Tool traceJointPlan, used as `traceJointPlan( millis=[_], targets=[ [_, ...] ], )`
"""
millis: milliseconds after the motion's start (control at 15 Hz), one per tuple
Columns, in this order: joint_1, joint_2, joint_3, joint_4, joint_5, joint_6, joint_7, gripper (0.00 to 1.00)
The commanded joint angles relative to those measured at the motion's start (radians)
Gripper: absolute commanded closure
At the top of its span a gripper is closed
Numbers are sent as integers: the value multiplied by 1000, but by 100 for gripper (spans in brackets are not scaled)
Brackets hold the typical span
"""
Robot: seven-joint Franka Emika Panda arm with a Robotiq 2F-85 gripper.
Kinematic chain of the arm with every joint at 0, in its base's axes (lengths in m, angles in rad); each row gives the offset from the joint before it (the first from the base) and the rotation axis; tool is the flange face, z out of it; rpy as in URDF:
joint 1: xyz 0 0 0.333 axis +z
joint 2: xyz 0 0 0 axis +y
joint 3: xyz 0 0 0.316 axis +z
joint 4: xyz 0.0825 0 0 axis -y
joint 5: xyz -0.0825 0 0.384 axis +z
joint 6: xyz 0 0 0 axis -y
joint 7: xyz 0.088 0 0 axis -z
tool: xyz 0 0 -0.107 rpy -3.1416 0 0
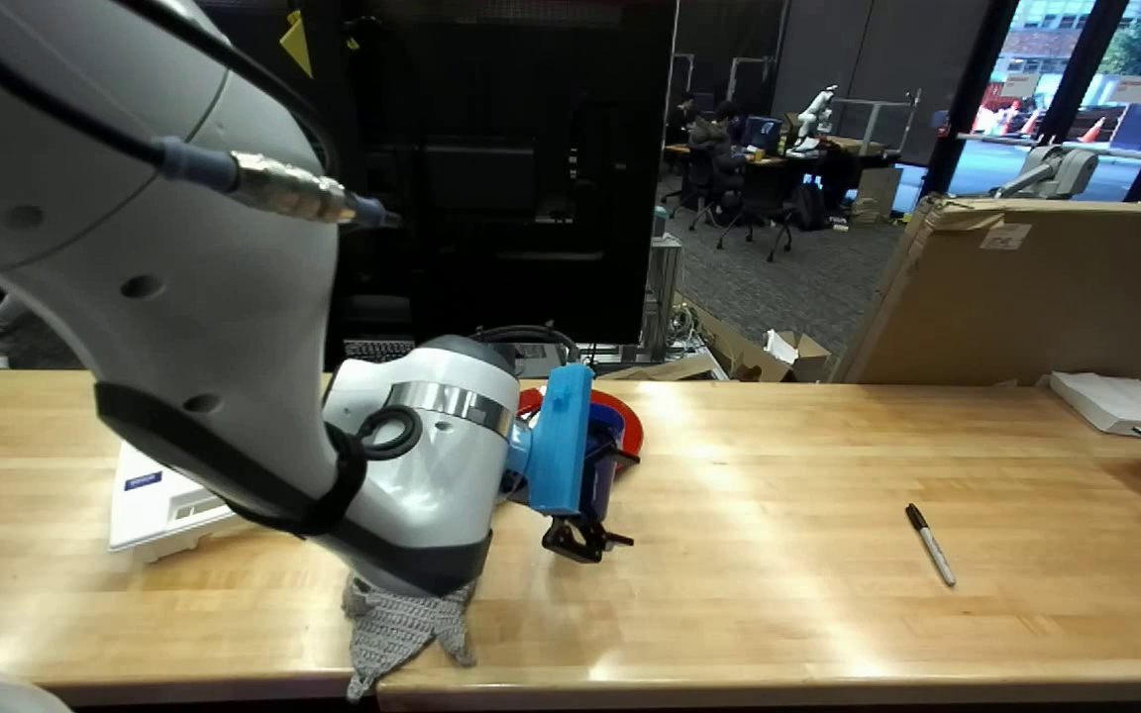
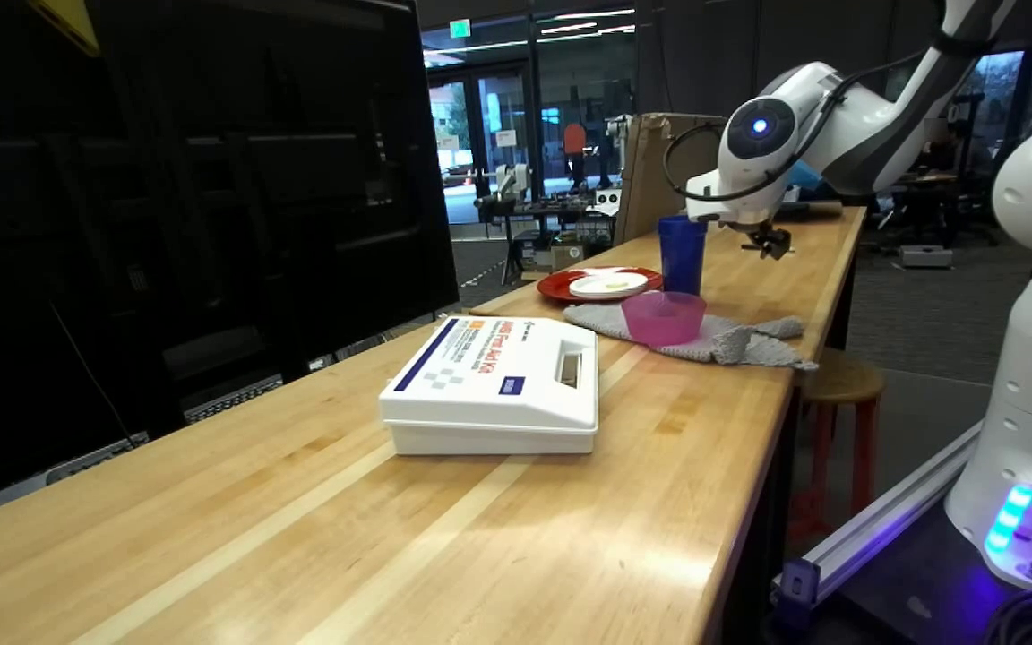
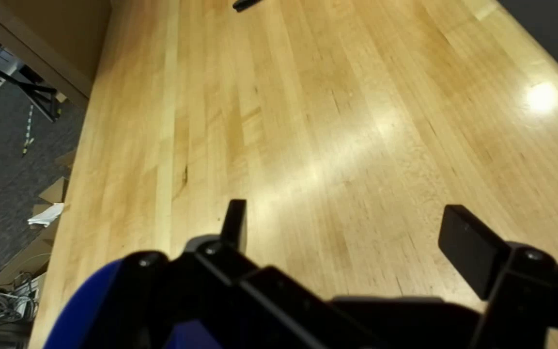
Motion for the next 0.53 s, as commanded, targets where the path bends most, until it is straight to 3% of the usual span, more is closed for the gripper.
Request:
traceJointPlan(
  millis=[0, 400, 467],
  targets=[
    [30, -57, -14, -18, -58, -41, 24, 0],
    [75, -111, 10, -52, -75, -79, -14, 0],
    [86, -77, 16, -16, -75, -85, -21, 0]
  ],
)
